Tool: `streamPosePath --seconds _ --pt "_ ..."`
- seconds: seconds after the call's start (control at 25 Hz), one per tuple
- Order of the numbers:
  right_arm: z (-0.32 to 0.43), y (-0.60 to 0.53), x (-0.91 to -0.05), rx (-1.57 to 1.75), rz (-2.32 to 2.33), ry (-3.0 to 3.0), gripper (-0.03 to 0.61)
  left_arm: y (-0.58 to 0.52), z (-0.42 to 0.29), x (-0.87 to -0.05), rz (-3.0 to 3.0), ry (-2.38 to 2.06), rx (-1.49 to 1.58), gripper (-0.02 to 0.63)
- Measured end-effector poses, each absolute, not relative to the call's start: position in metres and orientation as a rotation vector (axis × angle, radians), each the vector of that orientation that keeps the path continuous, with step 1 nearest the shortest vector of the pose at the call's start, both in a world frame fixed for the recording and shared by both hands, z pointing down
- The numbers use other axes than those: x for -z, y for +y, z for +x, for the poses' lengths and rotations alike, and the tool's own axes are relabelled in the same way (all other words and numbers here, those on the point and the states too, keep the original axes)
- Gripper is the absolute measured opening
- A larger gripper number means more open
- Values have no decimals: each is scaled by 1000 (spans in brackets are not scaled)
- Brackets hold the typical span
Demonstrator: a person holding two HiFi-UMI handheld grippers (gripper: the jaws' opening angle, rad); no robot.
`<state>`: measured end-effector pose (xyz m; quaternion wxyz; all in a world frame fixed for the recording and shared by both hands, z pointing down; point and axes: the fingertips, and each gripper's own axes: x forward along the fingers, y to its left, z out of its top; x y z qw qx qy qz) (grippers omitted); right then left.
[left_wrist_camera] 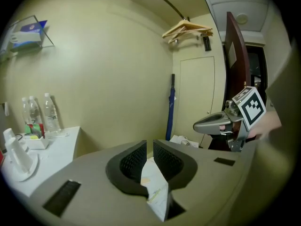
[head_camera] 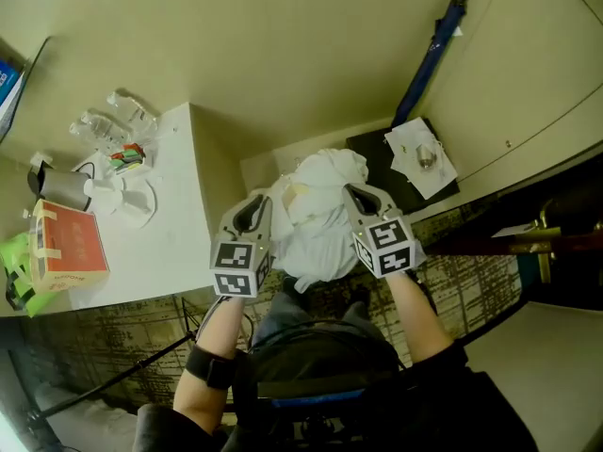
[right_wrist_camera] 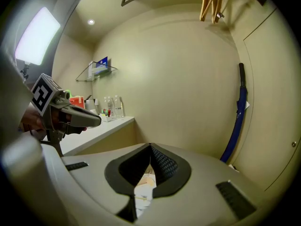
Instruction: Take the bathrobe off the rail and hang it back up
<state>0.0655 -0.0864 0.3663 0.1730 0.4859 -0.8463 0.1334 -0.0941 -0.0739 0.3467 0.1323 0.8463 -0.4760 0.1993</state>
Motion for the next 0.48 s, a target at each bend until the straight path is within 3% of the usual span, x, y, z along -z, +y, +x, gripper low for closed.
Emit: streamPosePath --seconds 0.48 --pt "30 -147 -493 -495 1209 -2199 25 -128 -72 -487 2340 -1114 -802 211"
